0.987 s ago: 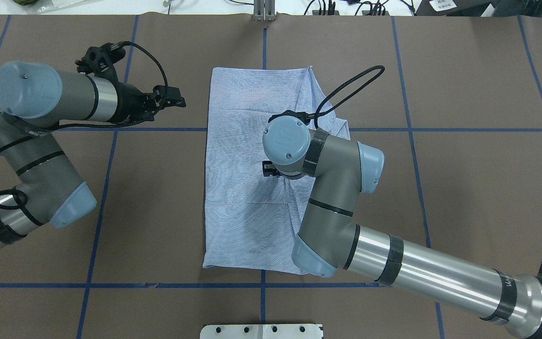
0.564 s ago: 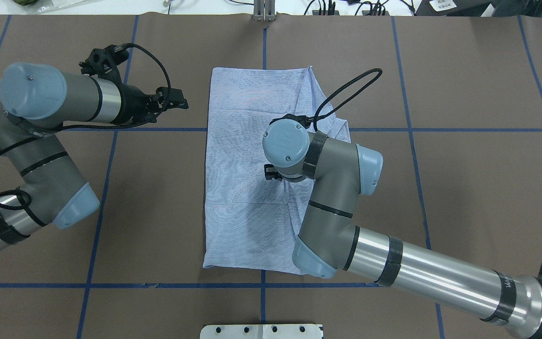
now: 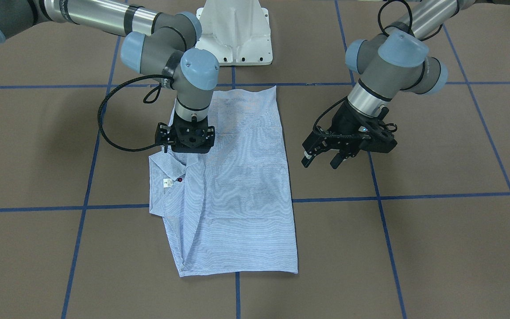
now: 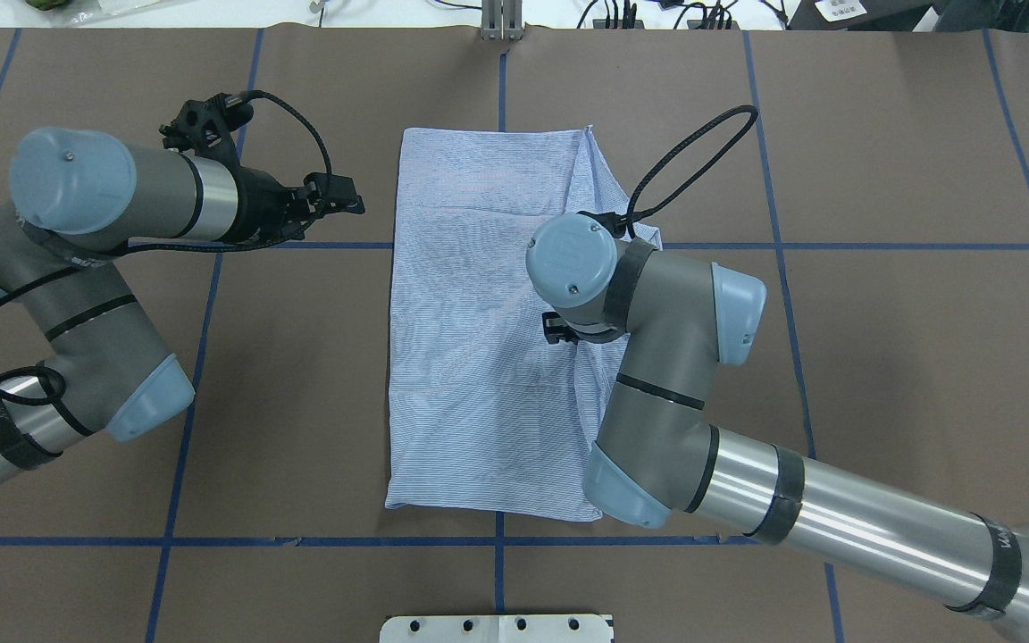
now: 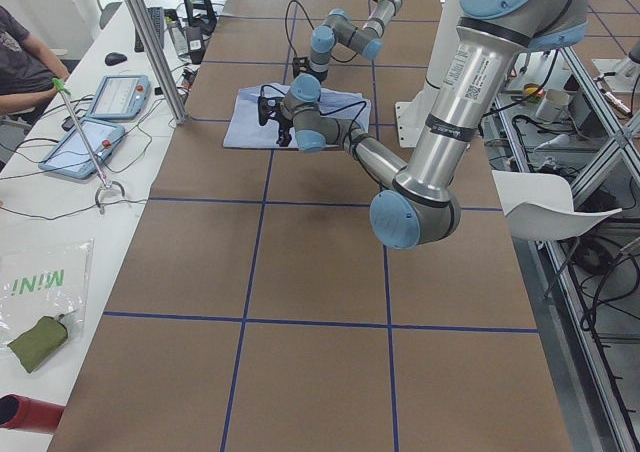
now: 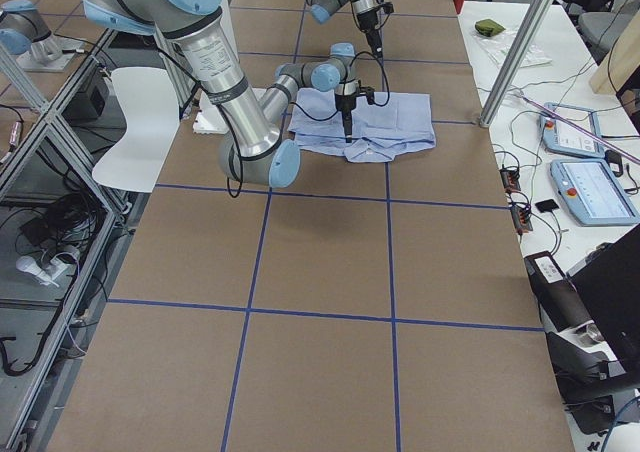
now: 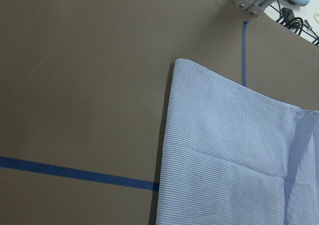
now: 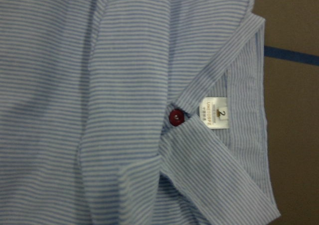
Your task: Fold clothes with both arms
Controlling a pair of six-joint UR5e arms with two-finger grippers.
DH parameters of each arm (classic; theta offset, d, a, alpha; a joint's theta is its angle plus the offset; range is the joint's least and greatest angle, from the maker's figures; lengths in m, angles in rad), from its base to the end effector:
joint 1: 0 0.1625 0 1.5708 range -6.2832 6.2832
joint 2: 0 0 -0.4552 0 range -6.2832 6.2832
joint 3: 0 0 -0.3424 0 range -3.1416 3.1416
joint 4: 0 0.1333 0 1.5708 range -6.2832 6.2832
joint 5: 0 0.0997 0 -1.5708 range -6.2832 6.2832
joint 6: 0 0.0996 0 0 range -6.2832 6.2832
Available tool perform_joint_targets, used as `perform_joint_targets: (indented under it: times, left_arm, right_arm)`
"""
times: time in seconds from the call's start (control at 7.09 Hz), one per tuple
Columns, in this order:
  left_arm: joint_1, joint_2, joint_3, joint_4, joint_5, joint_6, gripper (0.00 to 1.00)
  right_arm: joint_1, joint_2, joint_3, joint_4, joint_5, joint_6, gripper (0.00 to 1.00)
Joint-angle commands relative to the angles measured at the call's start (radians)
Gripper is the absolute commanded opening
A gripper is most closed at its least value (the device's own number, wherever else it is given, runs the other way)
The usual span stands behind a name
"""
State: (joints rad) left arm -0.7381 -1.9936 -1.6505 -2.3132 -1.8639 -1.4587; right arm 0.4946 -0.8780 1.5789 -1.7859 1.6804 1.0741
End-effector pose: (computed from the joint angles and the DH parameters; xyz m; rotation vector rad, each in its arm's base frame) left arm 0.3802 -0.4872 0.3488 0.2793 1.2362 -0.3583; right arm -0.5464 -0.4337 0.3329 0.1363 -0.4780 -0.0287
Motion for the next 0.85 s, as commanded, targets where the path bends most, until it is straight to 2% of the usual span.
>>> perform_joint_targets:
  times: [0.0, 0.28, 0.71]
  left_arm:
    - [0.006, -0.002, -0.003, 0.0, 0.002, -0.002, 1.0]
    - [0.006, -0.004, -0.011, 0.001, 0.0, -0.009, 1.0]
    - [0.019, 0.002, -0.032, 0.002, 0.002, -0.009, 1.0]
  right_arm:
    - [0.03, -0.085, 0.03, -0.01, -0.004, -0.054, 1.0]
    - [0.088, -0.174, 0.099, -0.004, 0.001, -0.178, 1.0]
    - [0.107, -0.176, 0.261, -0.004, 0.105, -0.16, 1.0]
